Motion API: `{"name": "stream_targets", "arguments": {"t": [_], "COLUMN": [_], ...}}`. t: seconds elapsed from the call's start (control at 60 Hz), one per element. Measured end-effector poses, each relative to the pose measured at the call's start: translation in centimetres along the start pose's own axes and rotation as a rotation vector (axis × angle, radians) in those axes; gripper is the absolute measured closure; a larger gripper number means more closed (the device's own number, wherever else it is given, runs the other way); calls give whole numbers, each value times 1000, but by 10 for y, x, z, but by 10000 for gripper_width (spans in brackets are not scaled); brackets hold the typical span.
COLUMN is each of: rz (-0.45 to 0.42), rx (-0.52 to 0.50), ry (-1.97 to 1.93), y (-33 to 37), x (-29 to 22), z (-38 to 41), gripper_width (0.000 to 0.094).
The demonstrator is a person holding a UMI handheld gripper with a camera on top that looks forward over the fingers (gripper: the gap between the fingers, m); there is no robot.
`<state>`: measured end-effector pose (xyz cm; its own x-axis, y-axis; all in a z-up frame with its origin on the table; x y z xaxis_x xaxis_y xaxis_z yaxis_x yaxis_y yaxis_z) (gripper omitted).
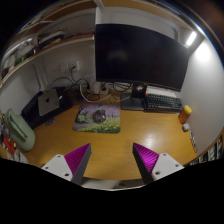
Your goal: Arrange mouse
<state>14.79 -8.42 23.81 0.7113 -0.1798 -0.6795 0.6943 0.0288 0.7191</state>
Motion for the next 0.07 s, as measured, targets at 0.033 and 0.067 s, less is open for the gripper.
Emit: {"name": "stream_targets", "arguments": {"t": [0.033,0.067], "rz": [6,9], "rx": [-5,-10], "ry": [-2,-2], "y": [-1,-1], "x": [1,2], "z": [2,4], "gripper_width": [74,73]}}
Point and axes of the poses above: the point between the fingertips, and its own axes, seen from behind it with the camera up: z to the left, x down, y backward, against the way the camera looks, the point moved 9 cm from there along y, backward, against the way the camera looks, and after that the axes turned 14 degrees about -y, right-handed, at the moved point
